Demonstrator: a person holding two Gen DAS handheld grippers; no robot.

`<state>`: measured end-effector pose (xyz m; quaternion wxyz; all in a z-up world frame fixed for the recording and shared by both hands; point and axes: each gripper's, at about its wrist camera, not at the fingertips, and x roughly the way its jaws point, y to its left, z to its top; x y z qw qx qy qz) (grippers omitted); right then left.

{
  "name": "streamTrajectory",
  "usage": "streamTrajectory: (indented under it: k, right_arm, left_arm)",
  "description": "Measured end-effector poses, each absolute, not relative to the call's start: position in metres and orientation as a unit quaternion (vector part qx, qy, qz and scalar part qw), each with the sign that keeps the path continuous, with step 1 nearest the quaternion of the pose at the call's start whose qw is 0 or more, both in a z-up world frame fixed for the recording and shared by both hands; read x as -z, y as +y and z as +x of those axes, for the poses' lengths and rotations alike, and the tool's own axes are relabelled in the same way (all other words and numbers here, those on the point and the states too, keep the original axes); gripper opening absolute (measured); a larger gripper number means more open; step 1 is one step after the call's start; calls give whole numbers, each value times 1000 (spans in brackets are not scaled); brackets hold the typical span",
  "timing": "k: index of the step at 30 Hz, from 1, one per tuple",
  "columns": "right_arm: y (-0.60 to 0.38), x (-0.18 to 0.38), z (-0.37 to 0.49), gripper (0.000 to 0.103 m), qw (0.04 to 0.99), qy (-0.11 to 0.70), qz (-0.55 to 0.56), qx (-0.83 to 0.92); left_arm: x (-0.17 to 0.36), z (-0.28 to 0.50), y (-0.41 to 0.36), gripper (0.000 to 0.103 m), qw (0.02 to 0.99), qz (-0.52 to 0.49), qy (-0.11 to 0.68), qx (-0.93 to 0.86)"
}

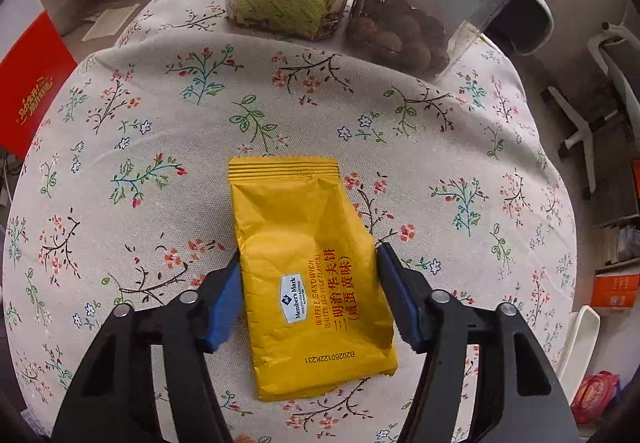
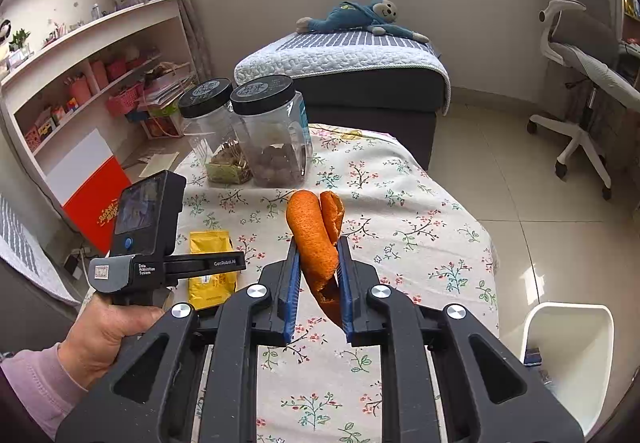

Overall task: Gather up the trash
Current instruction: 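Carry the yellow packet and orange peel over the white bin with both tools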

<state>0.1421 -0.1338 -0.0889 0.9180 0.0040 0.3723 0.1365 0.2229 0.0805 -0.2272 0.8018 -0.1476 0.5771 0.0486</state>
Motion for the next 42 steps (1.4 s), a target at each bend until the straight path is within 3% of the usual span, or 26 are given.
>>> streamTrajectory:
  k: [1,4,9,17,29,42]
  right_arm:
    - [-133,89,143,17,918,372,5,-137]
    - [-131,90,143,17,917,372,5,-140]
    - [-126,90,142,17,916,373,3,-146]
    - [-120,82,138,17,920,359,5,-153]
    - [-125,68,130,17,941,314,-2,-122]
    - [-151,58,125,17,950,297,14,-99]
  left_arm:
    - [226,223,80,26,801,-161,576,-29]
    - [219,218,89,14,798,-202,568,-12]
    - [184,210,107,13,828,-207,521,-26]
    - [114,186,119,13,896,-123,422,-60]
    - [42,146,75,14,959,-41,274,-66]
    - [30,135,29,15,969,-13,245,-26]
